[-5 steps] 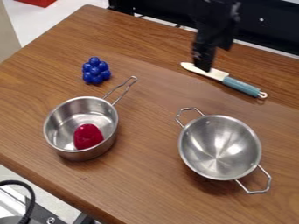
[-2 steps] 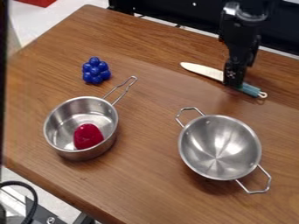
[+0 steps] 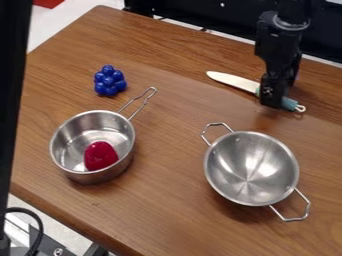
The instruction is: Move the blue knife to left side of the table
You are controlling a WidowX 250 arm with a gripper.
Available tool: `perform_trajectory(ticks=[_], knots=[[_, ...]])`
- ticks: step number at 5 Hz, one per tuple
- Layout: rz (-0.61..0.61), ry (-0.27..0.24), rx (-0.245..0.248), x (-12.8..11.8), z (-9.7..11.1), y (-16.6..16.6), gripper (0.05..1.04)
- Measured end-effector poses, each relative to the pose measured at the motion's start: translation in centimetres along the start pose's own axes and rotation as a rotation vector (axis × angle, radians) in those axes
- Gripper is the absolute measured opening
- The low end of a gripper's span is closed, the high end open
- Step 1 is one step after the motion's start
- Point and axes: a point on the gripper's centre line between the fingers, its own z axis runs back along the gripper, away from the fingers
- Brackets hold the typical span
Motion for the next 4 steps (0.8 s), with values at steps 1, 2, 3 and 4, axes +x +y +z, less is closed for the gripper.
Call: perform_trajectory(ticks=[1, 2, 3, 4], knots=[[-0.027, -0.003, 0.045, 0.5, -0.4, 0.3, 0.995], [-0.050, -0.002, 0.045, 1.0, -0.6, 0.1, 0.963], [-0.086, -0.026, 0.000, 1.3, -1.0, 0.3, 0.895], [-0.113, -0.032, -0.027, 1.5, -1.0, 0.9, 0.631]])
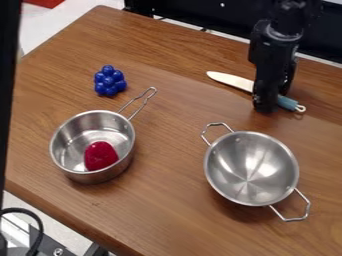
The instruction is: Move the blue knife to left side of the table
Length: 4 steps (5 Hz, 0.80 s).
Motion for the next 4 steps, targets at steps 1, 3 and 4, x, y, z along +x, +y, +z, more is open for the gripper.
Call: perform_trajectory(ticks=[1, 3, 4], knots=[[-0.053, 0.048, 0.033, 0.5, 0.0, 0.5, 0.364], [-0.049, 0.055, 0.075, 2.9, 0.3, 0.8, 0.217], [-0.105, 0.065, 0.044, 3.9, 0.4, 0.7, 0.217]])
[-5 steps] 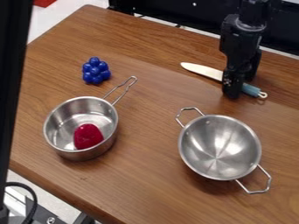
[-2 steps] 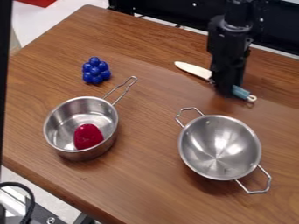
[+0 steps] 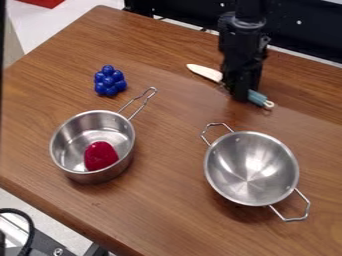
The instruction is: Move the blue knife to left side of the table
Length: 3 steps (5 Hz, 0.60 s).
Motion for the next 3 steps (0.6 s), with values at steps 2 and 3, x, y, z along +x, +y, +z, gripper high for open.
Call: perform_trajectory(ticks=[2, 3], knots=[[-0.079, -0.075, -0.038, 2.5, 5.2, 0.9, 0.217], [-0.052, -0.078, -0.051, 4.0, 7.2, 1.4, 0.217]])
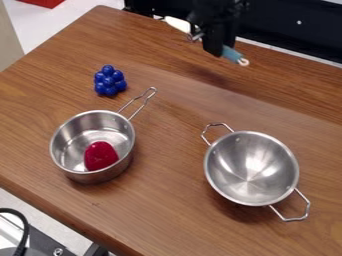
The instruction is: Move the blue knife to left side of the table
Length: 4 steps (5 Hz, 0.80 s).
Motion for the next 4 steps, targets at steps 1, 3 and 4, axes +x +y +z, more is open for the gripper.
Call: perform_trajectory(ticks=[1, 3, 4], knots=[[0.073, 0.006, -0.020, 2.0, 0.9, 0.9, 0.217], [-0.279, -0.001, -0.104, 5.0, 1.7, 5.3, 0.217], [-0.485, 0.010, -0.115, 7.0, 2.0, 7.3, 0.217]])
